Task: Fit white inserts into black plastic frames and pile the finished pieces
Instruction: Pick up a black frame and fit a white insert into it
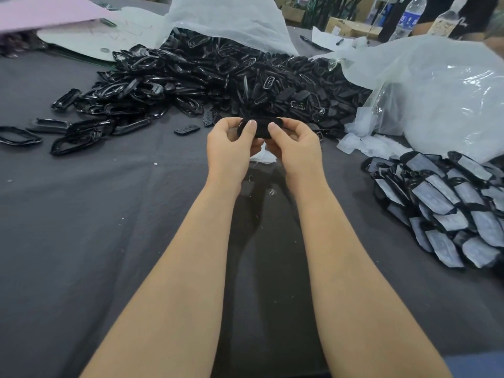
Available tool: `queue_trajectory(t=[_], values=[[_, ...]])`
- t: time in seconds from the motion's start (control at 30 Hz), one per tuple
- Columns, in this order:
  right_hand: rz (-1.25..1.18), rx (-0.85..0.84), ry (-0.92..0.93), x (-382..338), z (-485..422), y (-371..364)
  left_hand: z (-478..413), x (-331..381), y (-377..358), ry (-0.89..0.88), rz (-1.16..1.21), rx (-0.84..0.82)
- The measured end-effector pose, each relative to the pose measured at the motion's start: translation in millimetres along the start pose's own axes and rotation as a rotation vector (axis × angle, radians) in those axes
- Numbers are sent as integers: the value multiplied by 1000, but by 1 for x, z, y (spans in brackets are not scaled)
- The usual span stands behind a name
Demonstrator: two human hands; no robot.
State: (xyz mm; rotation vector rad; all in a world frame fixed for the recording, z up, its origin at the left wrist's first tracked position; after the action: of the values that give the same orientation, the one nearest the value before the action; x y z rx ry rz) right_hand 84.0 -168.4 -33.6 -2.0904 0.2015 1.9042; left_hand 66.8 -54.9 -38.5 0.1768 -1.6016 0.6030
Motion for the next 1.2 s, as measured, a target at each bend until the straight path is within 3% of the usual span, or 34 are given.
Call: queue_trajectory(t=[0.2, 0.43, 0.67, 0.9, 1.2], values=[[94, 30, 83, -3, 1, 0, 0, 1, 0, -69, -128, 10], [-105, -43, -137, -1, -1, 1, 0, -1, -1, 158, 91, -18], [50, 45, 55, -5, 2, 3, 3, 3, -2, 33, -25, -40], [-82, -14, -106, 0, -2, 2, 0, 0, -3, 164, 68, -37], [80, 62, 72, -1, -1, 3, 2, 0, -3, 118, 23, -35]])
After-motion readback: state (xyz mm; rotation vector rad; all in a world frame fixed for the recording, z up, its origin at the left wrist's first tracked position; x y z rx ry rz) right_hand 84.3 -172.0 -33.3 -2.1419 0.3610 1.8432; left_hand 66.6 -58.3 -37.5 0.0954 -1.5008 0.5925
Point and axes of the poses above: each hand's wrist, its own z-axis away from the middle knuckle, its own y-axis out of the back of the hand, x = y × z, the point moved 3 cm from there along -z, towards the middle knuckle, and after that the axes turned 9 degrees about x, right-handed, at the moved point
